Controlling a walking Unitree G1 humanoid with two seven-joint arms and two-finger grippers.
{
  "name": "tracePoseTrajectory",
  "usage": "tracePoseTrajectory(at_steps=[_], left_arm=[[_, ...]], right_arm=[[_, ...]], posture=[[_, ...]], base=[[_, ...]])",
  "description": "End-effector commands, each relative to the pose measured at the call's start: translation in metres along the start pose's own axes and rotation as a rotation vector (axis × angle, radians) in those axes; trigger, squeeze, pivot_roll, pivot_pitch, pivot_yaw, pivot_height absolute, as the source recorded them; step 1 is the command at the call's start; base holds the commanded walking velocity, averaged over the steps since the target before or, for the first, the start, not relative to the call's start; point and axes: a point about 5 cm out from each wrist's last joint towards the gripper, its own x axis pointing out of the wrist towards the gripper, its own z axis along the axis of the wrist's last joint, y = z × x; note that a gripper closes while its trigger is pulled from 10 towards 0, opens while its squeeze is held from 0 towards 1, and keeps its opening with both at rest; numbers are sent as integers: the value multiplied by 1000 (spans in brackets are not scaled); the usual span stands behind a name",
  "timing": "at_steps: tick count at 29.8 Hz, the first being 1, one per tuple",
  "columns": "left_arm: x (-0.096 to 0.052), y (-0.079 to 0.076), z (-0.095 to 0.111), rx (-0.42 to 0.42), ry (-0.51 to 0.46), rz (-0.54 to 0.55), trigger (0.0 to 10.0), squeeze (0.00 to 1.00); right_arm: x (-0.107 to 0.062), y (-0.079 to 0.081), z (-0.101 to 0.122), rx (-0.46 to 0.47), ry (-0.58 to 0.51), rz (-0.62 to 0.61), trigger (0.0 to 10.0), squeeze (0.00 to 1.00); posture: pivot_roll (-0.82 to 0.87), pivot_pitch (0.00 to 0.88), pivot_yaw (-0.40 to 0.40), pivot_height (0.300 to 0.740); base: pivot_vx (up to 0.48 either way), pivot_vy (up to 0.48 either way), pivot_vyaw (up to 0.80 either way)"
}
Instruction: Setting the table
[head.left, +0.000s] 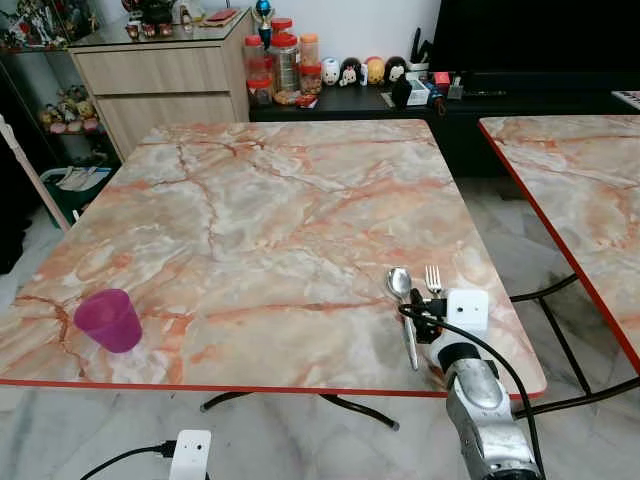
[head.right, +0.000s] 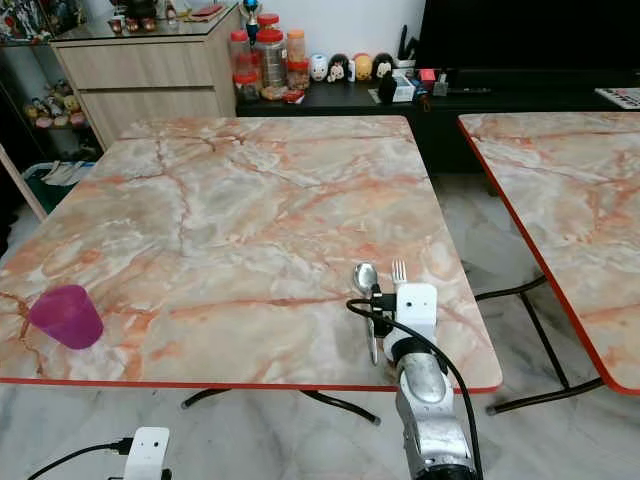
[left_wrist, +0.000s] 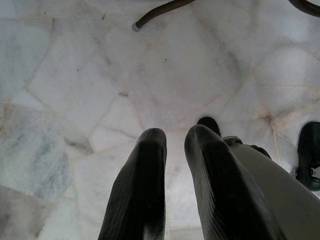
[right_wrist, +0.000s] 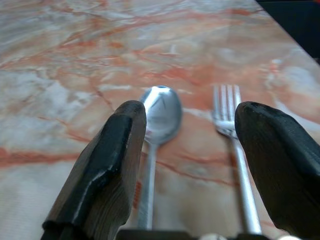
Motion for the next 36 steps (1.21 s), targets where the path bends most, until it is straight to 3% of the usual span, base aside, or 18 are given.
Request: tracePoseTrajectory(at_steps=[1, 24, 36], left_arm=[[-1, 2, -4, 9, 17, 1, 10000, 0], [1, 1, 0, 42, 20, -19, 10000, 0], [0, 1, -6, 16, 39, -10, 10000, 0]], right_arm=[[2, 5, 3, -3, 12, 29, 10000, 0], [15, 17, 0, -7, 102, 62, 10000, 0], [15, 17, -9, 2, 158, 45, 10000, 0]], posture=[[-75, 0, 22, 740], [-74, 0, 24, 740], [-60, 0, 12, 740]], base=[[0, 0, 0], [0, 0, 0], [0, 0, 0]])
